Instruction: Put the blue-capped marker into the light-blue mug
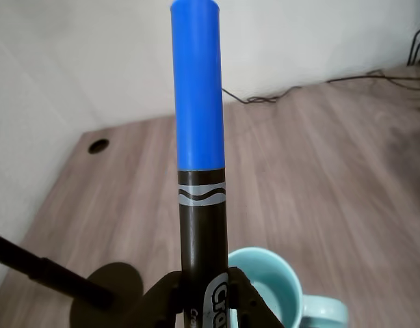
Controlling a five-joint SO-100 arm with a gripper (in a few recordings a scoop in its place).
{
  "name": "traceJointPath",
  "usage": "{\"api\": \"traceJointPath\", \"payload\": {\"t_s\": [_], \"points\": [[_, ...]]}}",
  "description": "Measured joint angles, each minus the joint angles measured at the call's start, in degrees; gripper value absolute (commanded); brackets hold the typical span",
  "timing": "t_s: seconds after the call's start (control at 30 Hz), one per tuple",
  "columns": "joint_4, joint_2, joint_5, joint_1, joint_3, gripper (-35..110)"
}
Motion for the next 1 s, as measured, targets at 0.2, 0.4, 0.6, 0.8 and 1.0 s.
{"api": "traceJointPath", "payload": {"t_s": [0.2,0.4,0.6,0.8,1.0], "points": [[0.0,10.28,1.23,-2.9,8.79,0],[-0.09,32.52,2.81,-13.1,26.81,0],[-15.38,53.0,0.88,-13.36,46.67,0],[-58.54,70.05,-5.45,-5.1,92.81,0],[-74.62,69.79,-7.65,-2.9,116.81,0]]}}
